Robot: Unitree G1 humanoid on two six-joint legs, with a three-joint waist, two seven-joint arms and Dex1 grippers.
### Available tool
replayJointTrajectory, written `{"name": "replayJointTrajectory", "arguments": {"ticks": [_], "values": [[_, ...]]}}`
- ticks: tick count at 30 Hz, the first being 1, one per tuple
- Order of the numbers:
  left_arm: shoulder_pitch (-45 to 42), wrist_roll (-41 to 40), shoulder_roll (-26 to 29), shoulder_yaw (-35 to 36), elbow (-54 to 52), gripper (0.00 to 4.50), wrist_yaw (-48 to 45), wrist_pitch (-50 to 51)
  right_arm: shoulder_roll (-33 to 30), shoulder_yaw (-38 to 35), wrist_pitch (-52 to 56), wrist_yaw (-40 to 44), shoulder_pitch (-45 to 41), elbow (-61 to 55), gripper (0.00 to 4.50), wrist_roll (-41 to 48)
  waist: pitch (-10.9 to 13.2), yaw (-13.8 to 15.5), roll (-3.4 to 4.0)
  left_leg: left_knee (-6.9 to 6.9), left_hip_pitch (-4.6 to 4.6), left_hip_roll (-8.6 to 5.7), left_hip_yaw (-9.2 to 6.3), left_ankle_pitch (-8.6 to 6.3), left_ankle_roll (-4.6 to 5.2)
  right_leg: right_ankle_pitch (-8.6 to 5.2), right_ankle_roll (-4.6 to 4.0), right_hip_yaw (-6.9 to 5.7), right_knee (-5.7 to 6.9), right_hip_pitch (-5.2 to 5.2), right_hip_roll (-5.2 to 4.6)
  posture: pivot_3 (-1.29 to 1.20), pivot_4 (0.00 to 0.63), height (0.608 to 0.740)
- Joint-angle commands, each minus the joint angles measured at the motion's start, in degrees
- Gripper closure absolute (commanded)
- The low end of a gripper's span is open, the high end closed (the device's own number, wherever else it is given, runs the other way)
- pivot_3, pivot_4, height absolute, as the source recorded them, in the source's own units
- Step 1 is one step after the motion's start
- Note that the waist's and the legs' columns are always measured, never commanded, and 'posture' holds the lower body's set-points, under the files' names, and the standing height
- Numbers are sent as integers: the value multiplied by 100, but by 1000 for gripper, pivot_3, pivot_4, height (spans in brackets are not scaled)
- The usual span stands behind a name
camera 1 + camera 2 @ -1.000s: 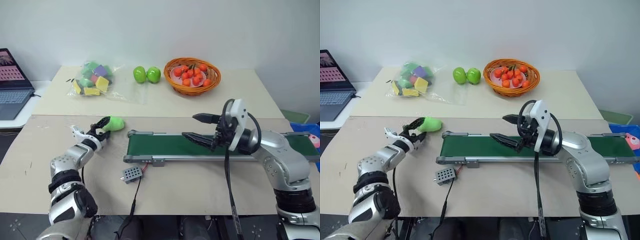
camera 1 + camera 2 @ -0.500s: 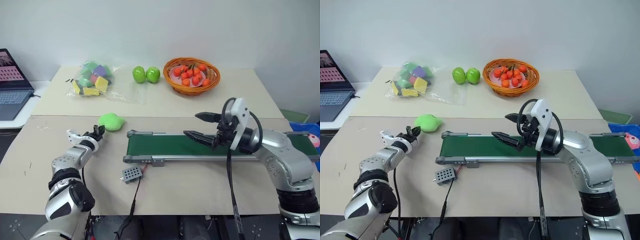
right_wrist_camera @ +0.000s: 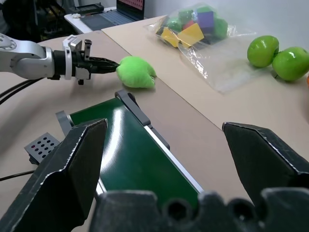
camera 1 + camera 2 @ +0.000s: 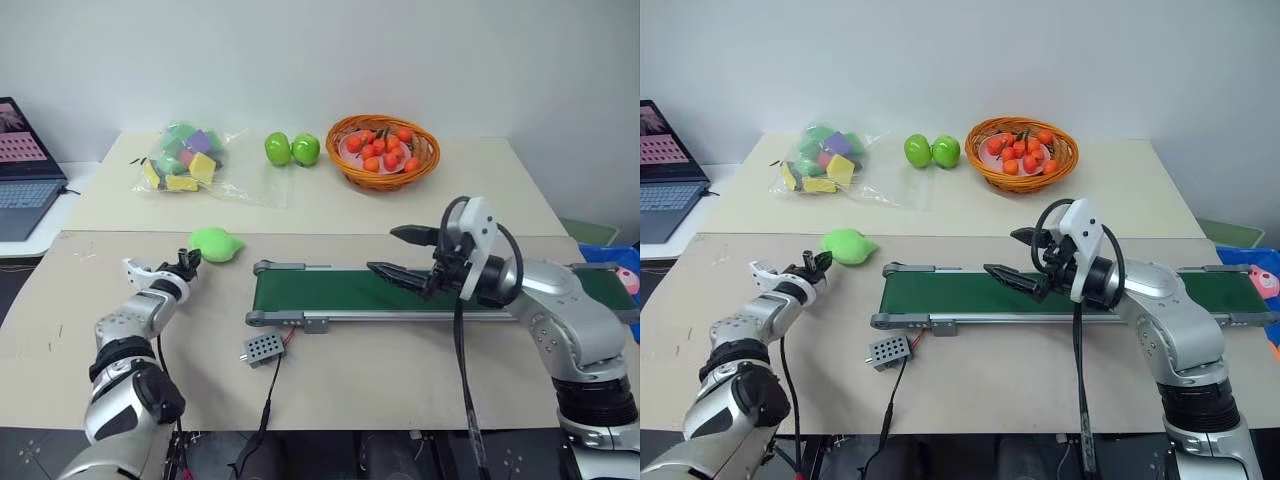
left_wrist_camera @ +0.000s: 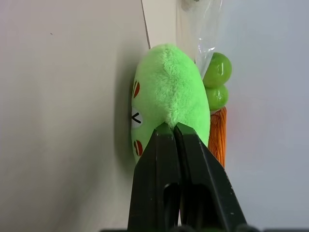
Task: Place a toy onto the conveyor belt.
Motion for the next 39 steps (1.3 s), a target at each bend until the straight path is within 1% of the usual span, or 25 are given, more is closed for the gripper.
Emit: {"name": "replayJointTrajectory", "arguments": {"ticks": [1,4,7,10,13,14,16,17,19,22,24,25,27,29,34,37,39], "values": [[406,-502,-146,165,-1290,4442,401,507,50,34,-241,86,-135,48,0,-69,0,-12,0,-2,-1,1,0,0,0,0,1,0,0,-1,0,0,150,738],[717,-856,-322,113,-2332,4442,630,799,113,90,-294,144,-224,162,0,-106,1,7,-2,-2,-3,2,-1,1,-2,1,1,0,0,-3,0,0,150,738],[889,-1277,-427,22,-3124,4442,729,1081,158,143,-311,211,-306,249,0,-96,4,20,-7,-1,-4,1,-2,3,-5,1,2,0,-1,-4,-1,0,150,738],[1013,-1347,-323,-265,-3666,4442,684,1274,195,201,-328,296,-405,350,0,-121,4,37,-7,-1,-4,0,-4,4,-7,1,2,0,-4,-2,-1,0,150,738],[1274,-1017,32,-1121,-4899,4442,276,1400,212,222,-387,390,-543,527,0,-153,5,27,-9,-1,-4,-2,-5,4,-7,1,1,1,-5,0,1,0,150,738],[1439,-637,239,-1586,-5308,4442,81,1297,220,226,-403,411,-576,573,0,-162,7,23,-12,-1,-5,-2,-5,4,-8,1,1,1,-4,0,1,0,150,738],[1758,-92,581,-2279,-5808,4442,-259,1111,233,233,-428,437,-617,631,0,-178,7,24,-12,-6,-5,-1,-5,6,-10,1,1,2,-4,-3,2,0,150,738],[1988,316,853,-2758,-6127,4442,-576,882,240,229,-448,454,-633,662,0,-188,7,23,-12,-12,-4,-2,-4,8,-14,1,1,4,-4,-2,1,0,150,738],[2255,974,1211,-3432,-6603,4442,-974,400,245,221,-485,488,-648,714,0,-210,6,13,-9,-23,-1,-2,-2,9,-16,1,1,6,-5,-4,2,0,150,738],[2287,1691,1453,-3881,-6888,4442,-1353,-414,230,210,-536,529,-624,748,0,-228,8,28,-11,-31,-1,-1,3,11,-20,0,0,9,-13,-6,3,0,150,738],[2275,2668,1797,-4446,-7005,4442,-1612,-1211,231,191,-540,544,-606,742,0,-241,9,39,-13,-29,-5,-1,3,11,-20,-1,-1,6,-18,-12,3,0,150,738],[2284,3021,1914,-4646,-7012,4442,-1693,-1488,236,184,-540,548,-603,740,0,-247,9,37,-13,-29,-4,0,2,11,-20,-2,-3,6,-17,-12,4,0,150,738],[2302,4053,2211,-5170,-6855,4442,-1802,-2439,234,183,-554,561,-609,759,0,-266,9,37,-12,-30,-3,-1,4,11,-19,-2,-3,8,-19,-11,3,0,150,738],[2232,4789,2330,-5386,-6645,4442,-1749,-3272,198,158,-562,594,-596,767,0,-266,9,40,-12,-31,-4,-1,6,11,-19,-2,-3,9,-20,-11,2,0,150,738],[2103,6436,2693,-5677,-6209,4442,-1524,-5208,116,84,-555,625,-576,773,0,-258,11,44,-11,-31,-7,1,6,10,-17,-2,-3,7,-20,-17,2,0,150,738],[2089,7561,2893,-5811,-5958,4442,-1068,-6211,103,73,-527,640,-580,746,0,-227,11,43,-11,-31,-7,3,8,9,-16,-2,-3,8,-20,-16,2,0,150,738],[2089,8172,2930,-5857,-5810,4442,-721,-6731,87,76,-508,677,-584,725,0,-212,12,45,-10,-31,-7,4,9,9,-15,-2,-3,8,-19,-16,2,0,150,738]]}}
